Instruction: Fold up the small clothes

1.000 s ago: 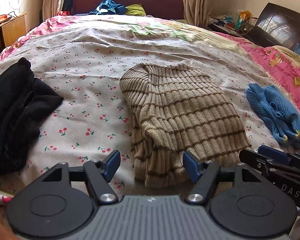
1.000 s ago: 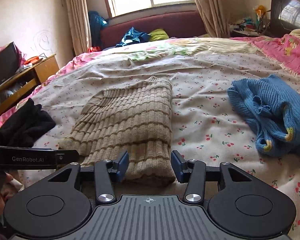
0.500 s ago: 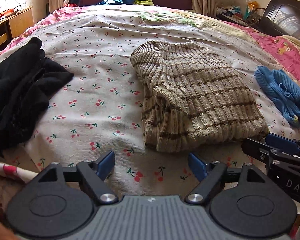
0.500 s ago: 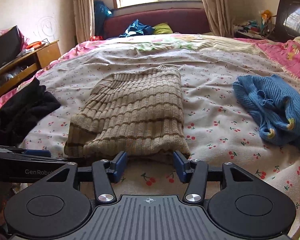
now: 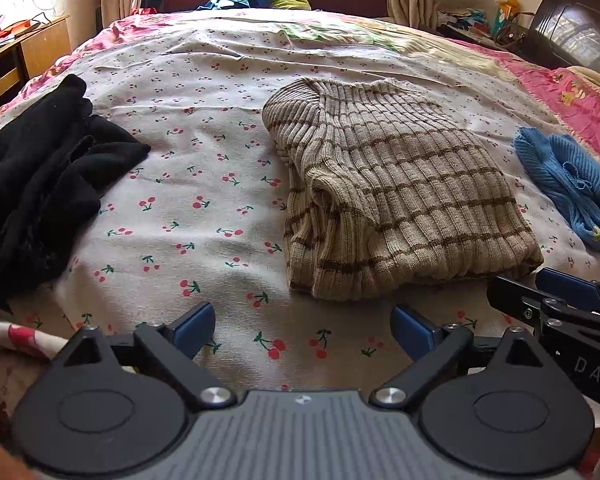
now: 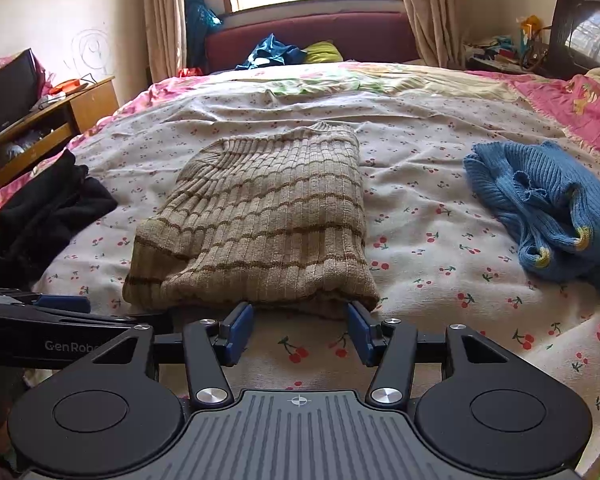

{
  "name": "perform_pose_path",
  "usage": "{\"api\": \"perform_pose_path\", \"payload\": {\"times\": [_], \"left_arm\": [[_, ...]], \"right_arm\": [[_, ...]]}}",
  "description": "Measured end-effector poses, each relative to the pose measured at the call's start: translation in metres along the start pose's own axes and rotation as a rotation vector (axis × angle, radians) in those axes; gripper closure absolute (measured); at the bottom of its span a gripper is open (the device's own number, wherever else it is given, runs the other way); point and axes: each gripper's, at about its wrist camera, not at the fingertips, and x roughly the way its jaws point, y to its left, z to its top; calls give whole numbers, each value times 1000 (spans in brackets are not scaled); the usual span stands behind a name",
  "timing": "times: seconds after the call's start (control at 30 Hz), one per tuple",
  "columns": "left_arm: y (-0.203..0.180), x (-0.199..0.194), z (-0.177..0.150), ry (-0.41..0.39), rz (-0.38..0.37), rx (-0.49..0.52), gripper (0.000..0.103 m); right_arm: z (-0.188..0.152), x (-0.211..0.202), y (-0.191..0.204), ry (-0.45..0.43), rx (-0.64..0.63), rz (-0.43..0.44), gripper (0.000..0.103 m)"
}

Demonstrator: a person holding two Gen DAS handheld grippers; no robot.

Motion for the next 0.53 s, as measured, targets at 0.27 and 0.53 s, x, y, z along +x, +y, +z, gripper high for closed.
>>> {"api": "perform_pose_path", "payload": {"times": [0.27,0.53], "left_arm": [[-4,1,-3,7,23,22,0],[-4,1,-3,14,36,28,0]], "right_arm": [[-1,2,-3,23,22,7,50],[-4,4,-1,40,5,-8,49]]}}
